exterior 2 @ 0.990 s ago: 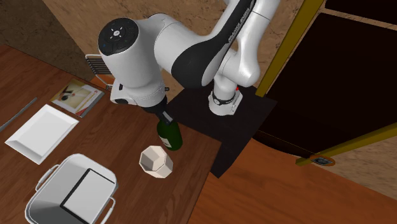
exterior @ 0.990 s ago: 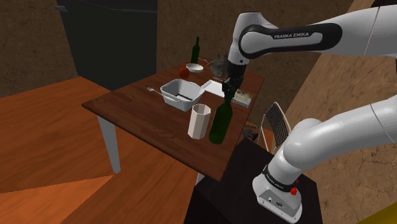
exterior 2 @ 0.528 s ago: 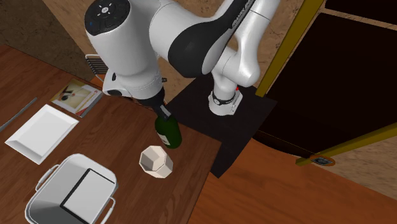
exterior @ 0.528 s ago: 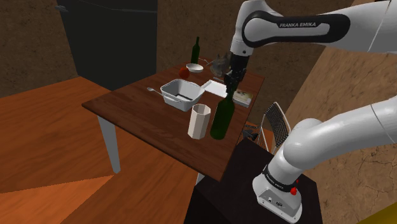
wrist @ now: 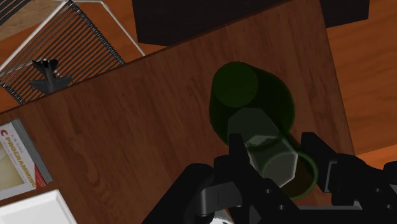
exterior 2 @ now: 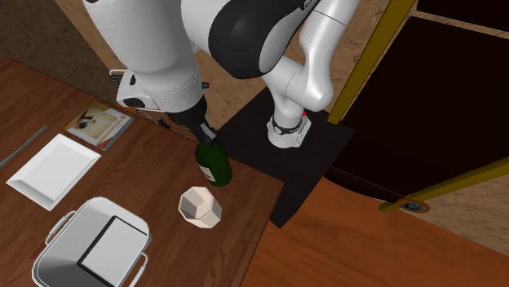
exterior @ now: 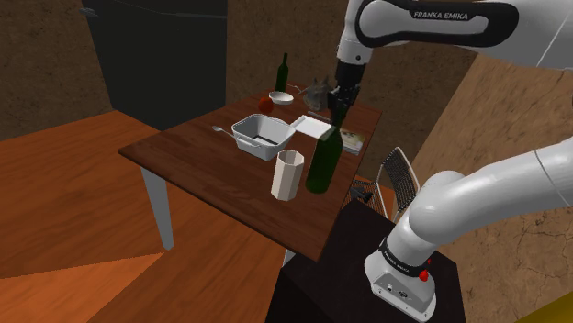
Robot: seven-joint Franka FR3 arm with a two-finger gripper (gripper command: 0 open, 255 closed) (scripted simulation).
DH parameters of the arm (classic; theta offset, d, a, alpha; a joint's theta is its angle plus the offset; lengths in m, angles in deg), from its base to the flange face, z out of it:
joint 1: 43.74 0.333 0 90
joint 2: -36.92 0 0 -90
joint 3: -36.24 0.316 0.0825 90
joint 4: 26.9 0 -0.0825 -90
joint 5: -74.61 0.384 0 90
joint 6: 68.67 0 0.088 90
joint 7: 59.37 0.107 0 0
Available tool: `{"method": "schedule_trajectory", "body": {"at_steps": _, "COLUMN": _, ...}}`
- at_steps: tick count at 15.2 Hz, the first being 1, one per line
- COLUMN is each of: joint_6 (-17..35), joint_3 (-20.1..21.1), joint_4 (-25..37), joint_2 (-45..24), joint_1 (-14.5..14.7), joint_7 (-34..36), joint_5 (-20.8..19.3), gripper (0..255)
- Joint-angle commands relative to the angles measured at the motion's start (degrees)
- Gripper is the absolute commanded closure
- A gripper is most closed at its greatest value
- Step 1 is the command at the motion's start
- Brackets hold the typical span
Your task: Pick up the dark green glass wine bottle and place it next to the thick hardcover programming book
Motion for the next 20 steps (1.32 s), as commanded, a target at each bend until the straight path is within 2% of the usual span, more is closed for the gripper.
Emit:
{"method": "schedule_trajectory", "body": {"at_steps": 1, "joint_6": -1.62, "joint_3": 0.04, "joint_4": 1.79, "joint_2": -0.17, "joint_1": 0.01, "joint_7": -0.06, "joint_5": 0.04, "gripper": 255}}
{"method": "schedule_trajectory", "body": {"at_steps": 20, "joint_6": -15.64, "joint_3": 0.32, "joint_4": 20.02, "joint_2": -4.36, "joint_1": 0.09, "joint_7": -0.68, "joint_5": 0.27, "gripper": 255}}
